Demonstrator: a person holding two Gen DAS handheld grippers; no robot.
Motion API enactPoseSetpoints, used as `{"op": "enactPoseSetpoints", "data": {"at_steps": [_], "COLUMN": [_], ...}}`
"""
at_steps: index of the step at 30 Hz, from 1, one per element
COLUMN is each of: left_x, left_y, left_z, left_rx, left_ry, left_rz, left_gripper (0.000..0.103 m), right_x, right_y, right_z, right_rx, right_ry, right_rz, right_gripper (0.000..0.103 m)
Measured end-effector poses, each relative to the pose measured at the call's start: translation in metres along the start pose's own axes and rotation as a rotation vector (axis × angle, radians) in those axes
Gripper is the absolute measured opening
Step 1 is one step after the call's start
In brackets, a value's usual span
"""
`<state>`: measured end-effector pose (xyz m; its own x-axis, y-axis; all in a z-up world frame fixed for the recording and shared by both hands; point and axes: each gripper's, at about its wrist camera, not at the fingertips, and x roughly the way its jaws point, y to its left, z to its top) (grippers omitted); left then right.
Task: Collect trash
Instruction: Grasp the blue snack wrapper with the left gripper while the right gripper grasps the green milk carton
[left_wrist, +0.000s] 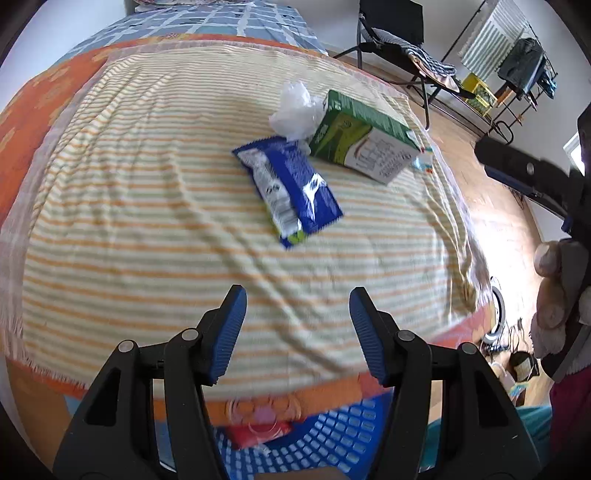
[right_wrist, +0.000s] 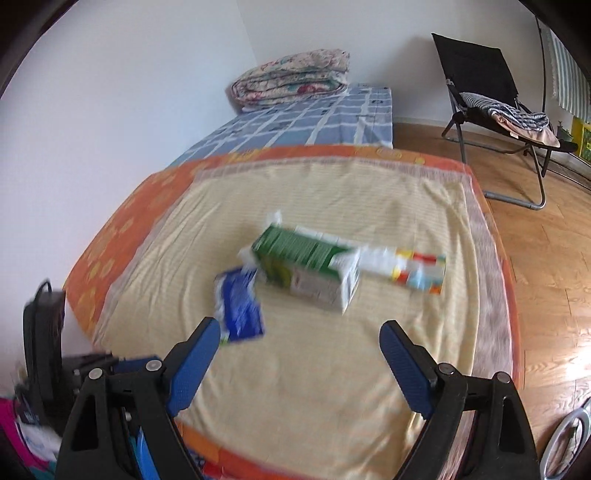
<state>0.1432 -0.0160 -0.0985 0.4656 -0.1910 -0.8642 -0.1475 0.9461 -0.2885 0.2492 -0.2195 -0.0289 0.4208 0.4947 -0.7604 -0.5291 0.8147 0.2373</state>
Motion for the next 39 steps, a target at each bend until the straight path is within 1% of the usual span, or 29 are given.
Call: {"op": "enactPoseSetpoints", "data": {"at_steps": [4, 7, 10, 12, 16, 17, 18, 19, 25, 27, 31, 32, 33, 35, 37, 38, 39], "left_x": [0.013, 0.023, 0.034, 0.040, 0.048, 0.049, 0.050, 0.051, 0.061, 0.064, 0.068, 0.069, 0.069, 0.068, 0.066, 0.065, 0.063], "left_y": [-0.003, -0.004, 0.003, 0.012, 0.021, 0.022, 0.023, 0.023, 0.017, 0.012, 0.003, 0.001, 0.000, 0.002, 0.006, 0.010, 0.012], "left_z": [0.015, 0.026, 0.039, 0.046, 0.056, 0.059, 0.061, 0.063, 0.074, 0.076, 0.077, 0.076, 0.075, 0.074, 0.074, 0.075, 0.074], "left_rx": [-0.027, -0.050, -0.102, -0.158, -0.216, -0.221, -0.225, -0.228, -0.233, -0.217, -0.146, -0.131, -0.120, -0.113, -0.125, -0.128, -0.130], "left_ry": [0.007, 0.007, 0.024, 0.024, 0.019, 0.015, 0.007, 0.002, -0.011, -0.018, -0.020, -0.019, -0.018, -0.015, -0.013, -0.015, -0.019], "left_rz": [-0.010, 0.002, 0.024, 0.015, 0.002, -0.001, -0.005, -0.006, -0.002, 0.012, 0.070, 0.087, 0.100, 0.123, 0.116, 0.119, 0.122], "left_gripper": [0.060, 0.060, 0.060, 0.060, 0.060, 0.064, 0.068, 0.069, 0.070, 0.072, 0.072, 0.071, 0.064, 0.057, 0.055, 0.051, 0.051], "right_x": [0.016, 0.030, 0.043, 0.050, 0.063, 0.066, 0.071, 0.073, 0.090, 0.095, 0.102, 0.103, 0.104, 0.103, 0.103, 0.103, 0.102], "right_y": [-0.014, -0.020, -0.023, -0.026, -0.033, -0.034, -0.036, -0.038, -0.042, -0.039, -0.034, -0.034, -0.032, -0.031, -0.029, -0.027, -0.025], "right_z": [0.022, 0.034, 0.043, 0.050, 0.057, 0.058, 0.059, 0.059, 0.059, 0.058, 0.054, 0.053, 0.052, 0.051, 0.048, 0.047, 0.047], "right_rx": [0.064, 0.087, 0.096, 0.106, 0.137, 0.141, 0.146, 0.151, 0.197, 0.188, 0.173, 0.170, 0.162, 0.149, 0.134, 0.123, 0.109], "right_ry": [0.004, 0.011, 0.021, 0.022, 0.032, 0.036, 0.042, 0.046, 0.077, 0.091, 0.118, 0.122, 0.127, 0.133, 0.141, 0.143, 0.145], "right_rz": [0.042, 0.044, 0.044, 0.041, 0.053, 0.052, 0.051, 0.053, 0.108, 0.117, 0.127, 0.128, 0.126, 0.122, 0.119, 0.117, 0.111], "right_gripper": [0.090, 0.090, 0.090, 0.090, 0.090, 0.090, 0.090, 0.090, 0.090, 0.090, 0.090, 0.089, 0.089, 0.089, 0.089, 0.089, 0.089]}}
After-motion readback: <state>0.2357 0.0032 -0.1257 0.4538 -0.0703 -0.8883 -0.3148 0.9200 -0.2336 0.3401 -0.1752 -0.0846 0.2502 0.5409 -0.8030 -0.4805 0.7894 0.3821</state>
